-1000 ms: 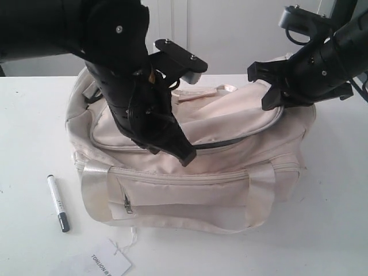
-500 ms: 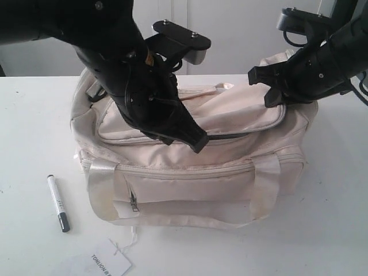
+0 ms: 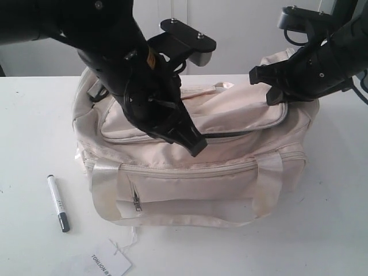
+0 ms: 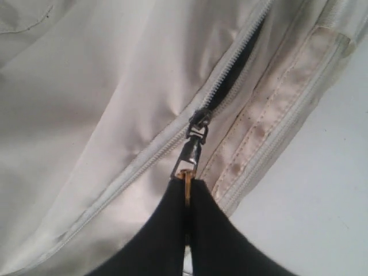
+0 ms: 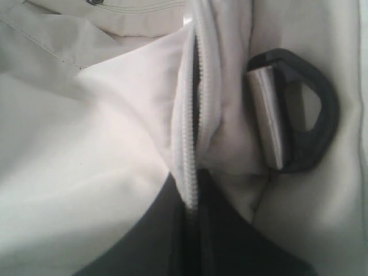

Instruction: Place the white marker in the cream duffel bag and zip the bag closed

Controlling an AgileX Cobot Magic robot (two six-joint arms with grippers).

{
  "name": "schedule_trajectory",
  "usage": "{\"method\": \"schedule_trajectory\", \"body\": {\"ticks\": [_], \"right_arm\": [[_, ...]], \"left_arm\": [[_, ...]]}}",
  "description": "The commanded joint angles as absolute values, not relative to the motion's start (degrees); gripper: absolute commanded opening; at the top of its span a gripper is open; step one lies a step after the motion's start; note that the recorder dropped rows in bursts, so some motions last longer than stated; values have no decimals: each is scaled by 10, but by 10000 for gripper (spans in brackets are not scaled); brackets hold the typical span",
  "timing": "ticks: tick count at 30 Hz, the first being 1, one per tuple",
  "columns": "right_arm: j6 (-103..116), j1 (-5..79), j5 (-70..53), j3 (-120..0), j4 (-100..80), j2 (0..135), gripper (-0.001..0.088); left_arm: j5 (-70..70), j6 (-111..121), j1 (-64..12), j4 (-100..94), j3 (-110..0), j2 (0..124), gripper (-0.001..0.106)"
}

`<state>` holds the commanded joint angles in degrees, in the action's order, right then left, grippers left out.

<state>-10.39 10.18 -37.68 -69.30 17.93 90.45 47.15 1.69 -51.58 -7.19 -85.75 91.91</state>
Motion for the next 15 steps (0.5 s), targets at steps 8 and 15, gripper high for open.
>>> {"method": "schedule_trajectory", "body": {"ticks": [8, 15], "right_arm": [[-104, 102, -385, -693, 179, 905, 0], [-104, 102, -389, -693, 173, 905, 0]], "left_arm": [[475, -94, -515, -75, -858, 919, 0], [492, -150, -515, -78, -858, 919, 0]]}}
